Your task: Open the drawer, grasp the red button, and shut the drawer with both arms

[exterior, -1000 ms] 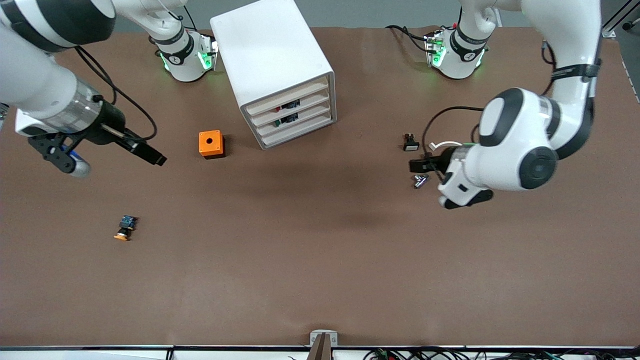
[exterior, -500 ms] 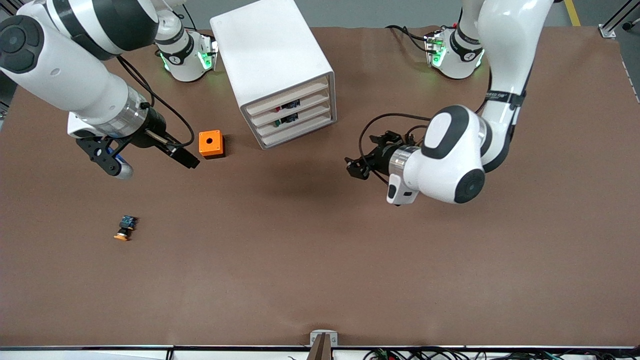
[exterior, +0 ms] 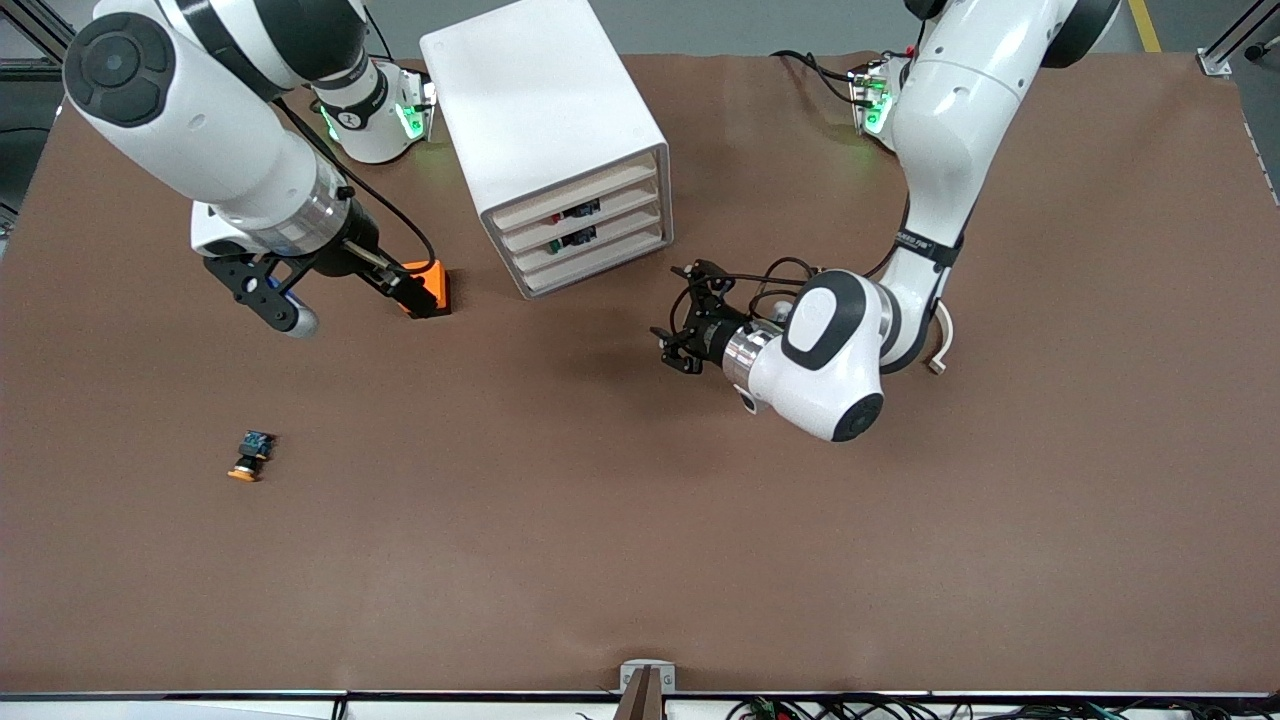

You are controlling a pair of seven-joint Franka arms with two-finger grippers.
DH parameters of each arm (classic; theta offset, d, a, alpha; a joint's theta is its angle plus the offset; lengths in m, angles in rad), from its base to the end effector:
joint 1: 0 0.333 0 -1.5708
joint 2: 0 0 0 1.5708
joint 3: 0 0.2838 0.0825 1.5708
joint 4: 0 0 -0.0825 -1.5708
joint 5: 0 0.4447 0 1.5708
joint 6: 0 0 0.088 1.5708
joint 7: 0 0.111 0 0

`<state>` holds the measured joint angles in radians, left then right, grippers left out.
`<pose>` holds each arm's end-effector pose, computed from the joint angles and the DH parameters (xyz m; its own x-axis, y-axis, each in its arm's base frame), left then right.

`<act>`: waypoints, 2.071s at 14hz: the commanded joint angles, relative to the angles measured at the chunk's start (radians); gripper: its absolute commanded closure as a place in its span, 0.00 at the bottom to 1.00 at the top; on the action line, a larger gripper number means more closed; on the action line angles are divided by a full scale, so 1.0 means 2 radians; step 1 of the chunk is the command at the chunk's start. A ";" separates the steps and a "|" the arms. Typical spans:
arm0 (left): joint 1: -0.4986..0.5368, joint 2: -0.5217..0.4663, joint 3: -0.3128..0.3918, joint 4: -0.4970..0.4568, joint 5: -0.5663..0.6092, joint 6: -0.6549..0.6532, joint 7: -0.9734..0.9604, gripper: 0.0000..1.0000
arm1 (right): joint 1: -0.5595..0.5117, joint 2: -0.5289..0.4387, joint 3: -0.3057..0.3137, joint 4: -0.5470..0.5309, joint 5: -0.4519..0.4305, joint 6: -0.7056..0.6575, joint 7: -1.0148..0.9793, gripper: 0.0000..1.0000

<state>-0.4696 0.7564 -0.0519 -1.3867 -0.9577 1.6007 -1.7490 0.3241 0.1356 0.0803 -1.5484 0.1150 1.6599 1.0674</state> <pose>0.5810 -0.4293 0.2132 -0.2495 0.7575 -0.6033 0.7127 -0.2781 -0.6440 0.6000 0.2668 0.5228 0.7763 -0.6186 -0.1211 -0.6264 -0.7785 -0.0389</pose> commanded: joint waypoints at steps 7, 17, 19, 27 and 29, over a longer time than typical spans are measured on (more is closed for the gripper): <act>-0.031 0.064 -0.014 0.001 -0.070 -0.083 -0.177 0.00 | 0.055 -0.006 -0.005 0.006 -0.015 -0.014 0.081 0.00; -0.057 0.070 -0.022 -0.035 -0.069 -0.128 -0.204 0.35 | 0.094 -0.005 -0.004 0.015 -0.019 -0.007 0.167 0.00; -0.062 0.070 -0.021 -0.039 -0.067 -0.129 -0.205 0.35 | 0.098 -0.004 -0.004 0.023 -0.020 -0.010 0.167 0.00; -0.081 0.074 -0.022 -0.039 -0.065 -0.129 -0.202 0.70 | 0.104 0.000 -0.004 0.033 -0.015 0.002 0.226 0.00; -0.081 0.074 -0.021 -0.039 -0.064 -0.129 -0.200 0.82 | 0.105 0.001 -0.004 0.034 -0.015 0.014 0.230 0.00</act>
<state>-0.6278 0.9010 -0.0995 -1.4717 -1.0785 1.3560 -2.1413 0.5207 0.1341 0.0797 -1.4960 0.0918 1.6746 1.4988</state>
